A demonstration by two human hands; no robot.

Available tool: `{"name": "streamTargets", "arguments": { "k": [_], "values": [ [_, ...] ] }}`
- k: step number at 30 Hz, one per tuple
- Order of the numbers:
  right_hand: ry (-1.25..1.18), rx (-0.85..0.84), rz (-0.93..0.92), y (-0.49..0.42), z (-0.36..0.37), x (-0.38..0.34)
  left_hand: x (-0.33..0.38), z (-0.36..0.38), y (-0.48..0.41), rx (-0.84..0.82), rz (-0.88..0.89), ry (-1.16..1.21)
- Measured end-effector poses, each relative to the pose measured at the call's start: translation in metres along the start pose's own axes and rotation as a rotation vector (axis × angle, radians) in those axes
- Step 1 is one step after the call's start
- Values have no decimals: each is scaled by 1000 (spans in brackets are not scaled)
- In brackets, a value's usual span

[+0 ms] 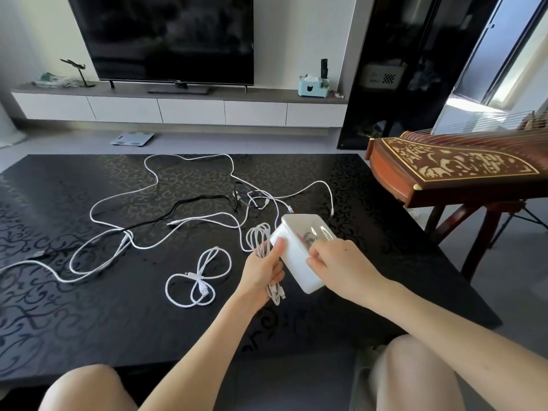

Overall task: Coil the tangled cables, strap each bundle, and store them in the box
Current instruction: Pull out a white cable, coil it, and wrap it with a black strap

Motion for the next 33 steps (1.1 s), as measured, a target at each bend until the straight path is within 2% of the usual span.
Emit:
{"name": "streamTargets", "arguments": {
  "k": [4, 10, 12, 16, 17, 20, 23, 29, 33],
  "values": [
    [-92, 29, 21, 2, -2, 2, 3, 1, -1, -7, 0, -26],
    [-77, 72, 33, 3, -2, 7, 2, 1, 1, 1, -24, -40],
    [9, 104, 34, 1, 1, 6, 0, 1, 2, 25, -30, -38],
    [402, 101, 80, -11, 9, 1, -1, 16, 7, 17, 6, -125],
    [437, 111, 63, -16, 10, -1, -2, 18, 8, 28, 5, -135],
    [284, 83, 58, -25, 21, 4, -3, 16, 7, 63, 1, -147],
    [308, 100, 23, -27, 24, 7, 0, 12, 5, 67, -2, -165],
    [257, 33, 33, -27, 30, -2, -10, 6, 6, 98, -31, -189],
    [75, 167, 206, -24, 20, 20, -12, 6, 10, 118, -44, -155]
  ]
}}
Point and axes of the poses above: each hand's wrist, its own y-axis away from the middle knuckle, its own z-axis out of the palm, x = y × z, the point moved 9 cm from there along -y, towards the middle knuckle, and after that the axes turned 7 degrees about -y, right-handed, at the moved point
